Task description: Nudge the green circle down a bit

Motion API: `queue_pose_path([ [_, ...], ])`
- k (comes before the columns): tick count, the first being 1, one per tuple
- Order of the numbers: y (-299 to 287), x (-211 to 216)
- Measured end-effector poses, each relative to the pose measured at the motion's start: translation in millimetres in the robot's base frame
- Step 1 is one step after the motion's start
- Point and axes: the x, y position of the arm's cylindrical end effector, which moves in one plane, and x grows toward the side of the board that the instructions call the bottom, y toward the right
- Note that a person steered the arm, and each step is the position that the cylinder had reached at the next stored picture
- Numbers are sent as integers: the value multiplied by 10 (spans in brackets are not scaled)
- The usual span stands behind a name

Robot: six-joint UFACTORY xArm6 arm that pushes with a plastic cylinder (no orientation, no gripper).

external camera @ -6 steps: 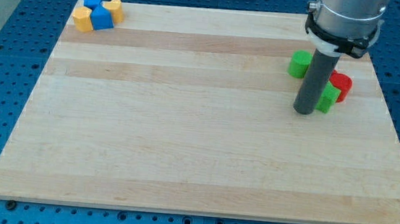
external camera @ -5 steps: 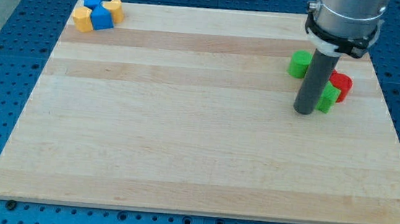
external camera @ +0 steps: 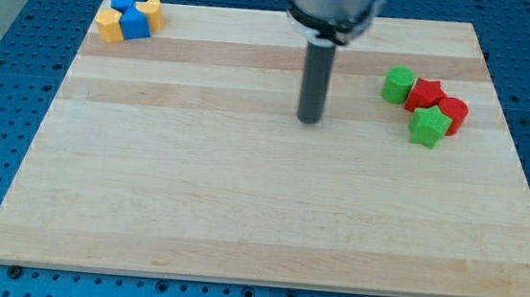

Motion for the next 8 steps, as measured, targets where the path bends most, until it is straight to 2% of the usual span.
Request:
queue_pose_path([
  [1,-60,-577],
  [2,46,-910],
  [4,1126,-912],
  [8,1276,-600],
])
